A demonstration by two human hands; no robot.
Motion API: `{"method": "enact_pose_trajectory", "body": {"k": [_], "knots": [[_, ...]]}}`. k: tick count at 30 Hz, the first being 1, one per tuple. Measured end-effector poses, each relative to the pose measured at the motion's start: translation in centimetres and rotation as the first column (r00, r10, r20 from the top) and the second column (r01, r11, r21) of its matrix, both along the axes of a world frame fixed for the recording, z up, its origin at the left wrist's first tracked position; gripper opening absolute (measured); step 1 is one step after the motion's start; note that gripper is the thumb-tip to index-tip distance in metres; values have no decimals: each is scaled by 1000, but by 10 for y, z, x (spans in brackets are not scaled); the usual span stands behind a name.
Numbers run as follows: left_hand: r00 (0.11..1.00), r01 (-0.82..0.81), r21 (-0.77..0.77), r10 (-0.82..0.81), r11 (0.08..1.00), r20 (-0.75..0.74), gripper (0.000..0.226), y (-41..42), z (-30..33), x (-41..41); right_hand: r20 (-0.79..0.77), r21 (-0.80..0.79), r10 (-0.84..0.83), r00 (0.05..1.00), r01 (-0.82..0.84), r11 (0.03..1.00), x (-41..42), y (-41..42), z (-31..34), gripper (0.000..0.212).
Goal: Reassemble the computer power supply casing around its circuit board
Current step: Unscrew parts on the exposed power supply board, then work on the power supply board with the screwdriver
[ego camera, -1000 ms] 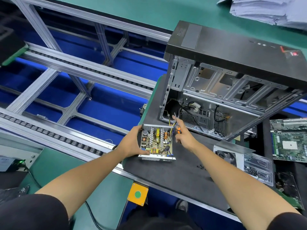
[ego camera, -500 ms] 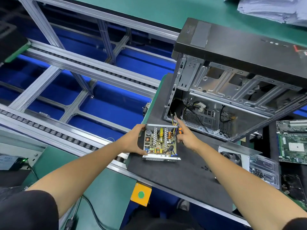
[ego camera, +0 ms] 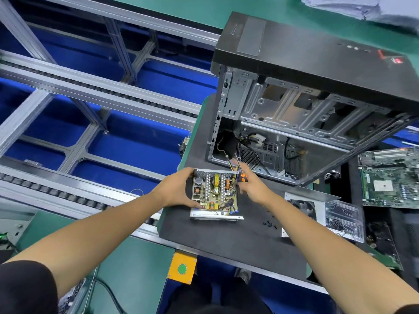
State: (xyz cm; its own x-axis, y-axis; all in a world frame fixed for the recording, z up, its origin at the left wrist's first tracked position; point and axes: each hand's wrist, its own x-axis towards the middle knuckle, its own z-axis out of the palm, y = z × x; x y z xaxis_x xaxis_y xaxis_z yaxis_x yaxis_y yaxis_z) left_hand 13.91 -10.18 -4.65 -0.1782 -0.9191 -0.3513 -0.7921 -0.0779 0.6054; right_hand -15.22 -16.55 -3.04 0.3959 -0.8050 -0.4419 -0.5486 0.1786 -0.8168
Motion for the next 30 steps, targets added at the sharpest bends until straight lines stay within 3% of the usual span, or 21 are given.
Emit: {"method": "enact_pose_trajectory", "body": {"k": [5,8,10,12,15,18,20,24,27,30], "knots": [[995,102,11,-102,995,9,121,-6,1,-10,-207,-104,188,960,-212,972,-17,-3,22,82],[973,231,-180,-226,956,50,120,-4,6,-9,-361,-167,229,904,-304,938,-33,-4,35,81],[958,285,-485,-268,827,106,92,-5,17,-13,-481,-239,172,860,-317,918,-52,-5,40,75],[934,304,-686,-348,661,79,60,-8,34,-24,-574,-290,126,809,-345,893,-74,-4,42,65],[795,546,-711,-543,443,271,27,-28,65,-63,-594,-277,91,799,-309,910,-107,-4,40,29],[629,713,-627,-681,313,376,25,-47,87,-123,-520,-239,57,852,-209,948,-137,-5,38,25],[561,802,-479,-727,357,396,21,-54,87,-160,-508,-242,72,858,-223,944,-152,-5,40,27],[599,783,-83,-712,616,365,29,-64,62,-206,-476,-258,108,873,-256,932,-165,-6,44,22],[699,675,35,-654,737,288,30,-66,42,-229,-444,-272,87,892,-227,935,-170,-8,48,21],[724,633,109,-636,766,265,32,-63,29,-243,-420,-293,81,904,-220,930,-175,-10,50,20]]}}
